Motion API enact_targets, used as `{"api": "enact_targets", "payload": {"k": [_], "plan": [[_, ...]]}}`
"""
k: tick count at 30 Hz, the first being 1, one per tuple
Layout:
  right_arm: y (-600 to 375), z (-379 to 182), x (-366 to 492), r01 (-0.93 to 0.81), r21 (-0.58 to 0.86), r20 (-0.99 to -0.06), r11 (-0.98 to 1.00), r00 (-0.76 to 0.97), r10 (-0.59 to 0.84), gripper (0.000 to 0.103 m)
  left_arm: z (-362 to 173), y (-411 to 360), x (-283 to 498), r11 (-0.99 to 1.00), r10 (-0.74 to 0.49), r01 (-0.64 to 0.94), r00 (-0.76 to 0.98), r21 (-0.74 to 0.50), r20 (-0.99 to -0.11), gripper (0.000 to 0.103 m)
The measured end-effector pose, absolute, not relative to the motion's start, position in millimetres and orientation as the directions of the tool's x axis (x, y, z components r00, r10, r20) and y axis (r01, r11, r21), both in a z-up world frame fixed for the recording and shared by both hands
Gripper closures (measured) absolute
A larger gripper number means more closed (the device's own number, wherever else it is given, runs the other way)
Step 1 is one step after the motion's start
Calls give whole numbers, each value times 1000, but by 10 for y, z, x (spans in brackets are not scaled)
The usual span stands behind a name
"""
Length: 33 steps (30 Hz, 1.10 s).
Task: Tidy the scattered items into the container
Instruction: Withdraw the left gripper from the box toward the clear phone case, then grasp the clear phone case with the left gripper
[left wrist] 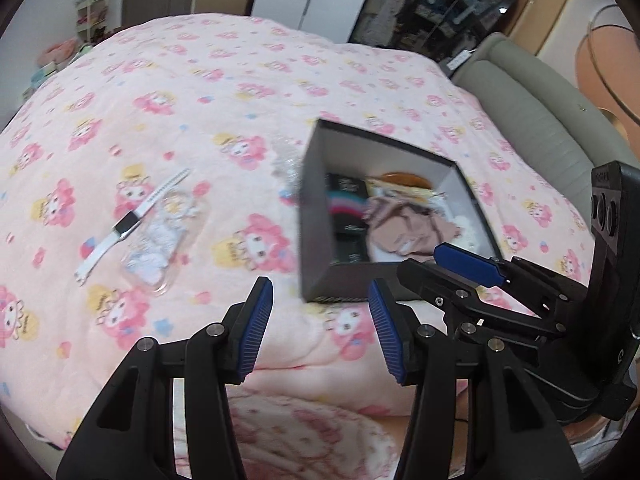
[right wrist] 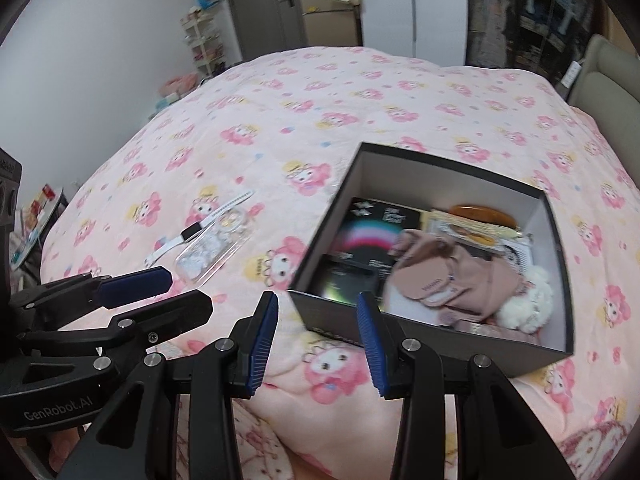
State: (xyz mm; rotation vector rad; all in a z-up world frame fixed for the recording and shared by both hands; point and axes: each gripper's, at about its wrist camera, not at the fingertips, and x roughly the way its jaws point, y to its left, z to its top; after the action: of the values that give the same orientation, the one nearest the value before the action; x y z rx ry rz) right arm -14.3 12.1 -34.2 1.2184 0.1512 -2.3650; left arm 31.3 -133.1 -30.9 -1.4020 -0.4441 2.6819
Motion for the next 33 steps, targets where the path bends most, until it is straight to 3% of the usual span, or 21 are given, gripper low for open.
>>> {"api": "enact_targets", "payload": {"k": [17,21,25,33], "plan": [[-1002,-1091,-668,571,287,-861,-769,-199,-468,66,-1059,-2523,185,-834,174,384,-497,-396,-850,51],[-1325,-1221,-815,605,270,-878,-750,-166,-450,66,-1377,-2822,92,-815,149,458,-426,-355,-892,53],[-1598,-1340,-1102,594,220,-890,-774,-203,-409,66,-1654,-3077,10,-762,262,480,-385,-434,-885,53],[-1906,-1678,-1578,604,80,-917,-793,-266,-296,64,-2022,-3260,-266,-744,344,480,-321,-465,-882,53]]}}
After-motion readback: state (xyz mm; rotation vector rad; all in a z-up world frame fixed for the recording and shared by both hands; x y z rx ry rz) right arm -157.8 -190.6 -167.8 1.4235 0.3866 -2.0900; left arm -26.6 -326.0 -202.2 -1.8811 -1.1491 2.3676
